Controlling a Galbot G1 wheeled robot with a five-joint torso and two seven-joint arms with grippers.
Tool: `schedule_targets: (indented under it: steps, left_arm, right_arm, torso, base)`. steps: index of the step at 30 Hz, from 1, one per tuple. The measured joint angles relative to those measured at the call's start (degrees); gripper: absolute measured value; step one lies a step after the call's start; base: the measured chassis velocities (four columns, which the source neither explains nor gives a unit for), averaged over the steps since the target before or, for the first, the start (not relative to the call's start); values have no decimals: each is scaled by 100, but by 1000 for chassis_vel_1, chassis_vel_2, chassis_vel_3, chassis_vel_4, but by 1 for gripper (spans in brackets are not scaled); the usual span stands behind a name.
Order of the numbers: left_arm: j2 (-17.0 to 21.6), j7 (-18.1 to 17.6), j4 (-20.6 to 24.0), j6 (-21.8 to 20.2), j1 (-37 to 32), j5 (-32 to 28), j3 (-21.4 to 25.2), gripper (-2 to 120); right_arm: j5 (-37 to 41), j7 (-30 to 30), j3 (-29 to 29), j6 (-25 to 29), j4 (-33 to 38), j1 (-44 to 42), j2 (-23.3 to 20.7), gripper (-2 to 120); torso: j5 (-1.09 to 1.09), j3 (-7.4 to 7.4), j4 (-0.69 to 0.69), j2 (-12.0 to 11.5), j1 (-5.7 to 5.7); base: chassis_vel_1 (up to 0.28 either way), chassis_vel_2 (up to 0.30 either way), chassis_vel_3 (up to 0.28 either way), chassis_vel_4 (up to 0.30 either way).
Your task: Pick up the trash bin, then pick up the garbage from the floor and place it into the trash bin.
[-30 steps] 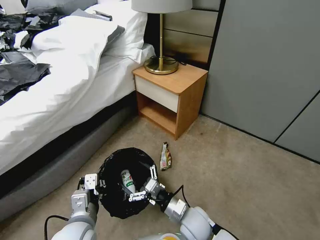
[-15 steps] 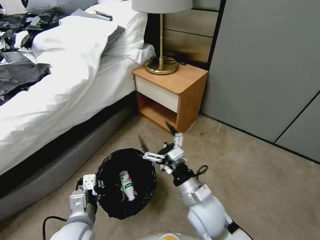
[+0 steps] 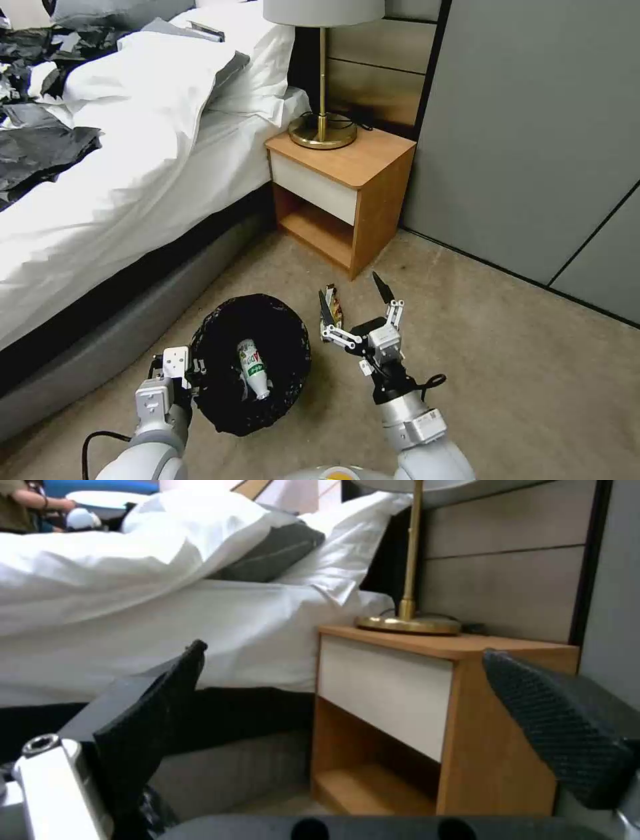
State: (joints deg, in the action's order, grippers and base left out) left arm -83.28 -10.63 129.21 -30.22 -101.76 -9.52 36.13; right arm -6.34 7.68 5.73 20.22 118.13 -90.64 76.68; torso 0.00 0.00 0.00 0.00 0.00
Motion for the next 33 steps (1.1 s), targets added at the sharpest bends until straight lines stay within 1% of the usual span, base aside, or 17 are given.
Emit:
schedule_targets:
  steps: [8,20,22,23,24,25,26,27,28,30,31,32,33]
  left_arm:
    - [3,0,5,0,2,-27,22,0]
    - [-6,-2,-8,-3,-9,-8,9,0]
    - [-9,-5,-22,-6,-9,14,-8,0]
    - [-9,-5,-22,-6,-9,14,-8,0]
    - [-16,-6,-23,-11,-18,39,-21,0]
    - [-22,-9,-21,-17,-27,50,-32,0]
    - [-26,-9,-17,-22,-30,57,-34,0]
    - [-26,-9,-17,-22,-30,57,-34,0]
    - [-33,-11,-14,-23,-32,62,-33,0]
    - [-42,-14,-6,-24,-45,66,-26,0]
    - [-42,-14,-6,-24,-45,66,-26,0]
    - [-44,-13,-3,-24,-59,67,-20,0]
    - [-49,-16,-4,-25,-62,72,-11,0]
  right_arm:
    - [177,64,102,-128,-89,221,-41,100]
    - [778,138,125,-698,-68,1003,-165,100]
    - [1082,320,68,-1152,-134,1457,-229,100]
    - [1082,320,68,-1152,-134,1457,-229,100]
    - [1444,573,-19,-1833,-248,1864,-284,100]
    - [1971,845,-150,-2387,-437,2253,-308,100]
    - [2392,1022,-239,-2702,-698,2577,-302,100]
    - [2392,1022,-239,-2702,-698,2577,-302,100]
    - [2669,1128,-325,-2880,-1012,2862,-281,100]
    - [2897,1180,-453,-3022,-1528,3220,-221,100]
    - [2897,1180,-453,-3022,-1528,3220,-221,100]
    - [3041,1210,-546,-3105,-1897,3427,-181,100]
    - [3209,1244,-648,-3214,-2214,3607,-150,100]
  torso:
    - [0,0,0,0,0]
    - [0,0,-1,0,0]
    - [0,0,-1,0,0]
    - [0,0,-1,0,0]
    - [0,0,0,0,0]
    - [-1,1,0,0,0]
    - [1,0,1,0,0]
    - [1,0,1,0,0]
    - [-1,1,1,0,0]
    - [-1,1,1,0,0]
    - [-1,1,1,0,0]
    - [0,1,2,0,0]
    - [1,1,-3,0,0]
  base:
    - [0,0,0,0]
    - [0,0,0,0]
    - [0,0,0,0]
    - [0,0,0,0]
    - [0,0,0,0]
    - [0,0,0,0]
    - [0,0,0,0]
    - [0,0,0,0]
    - [0,0,0,0]
    - [0,0,0,0]
    - [0,0,0,0]
    - [0,0,0,0]
    - [0,0,0,0]
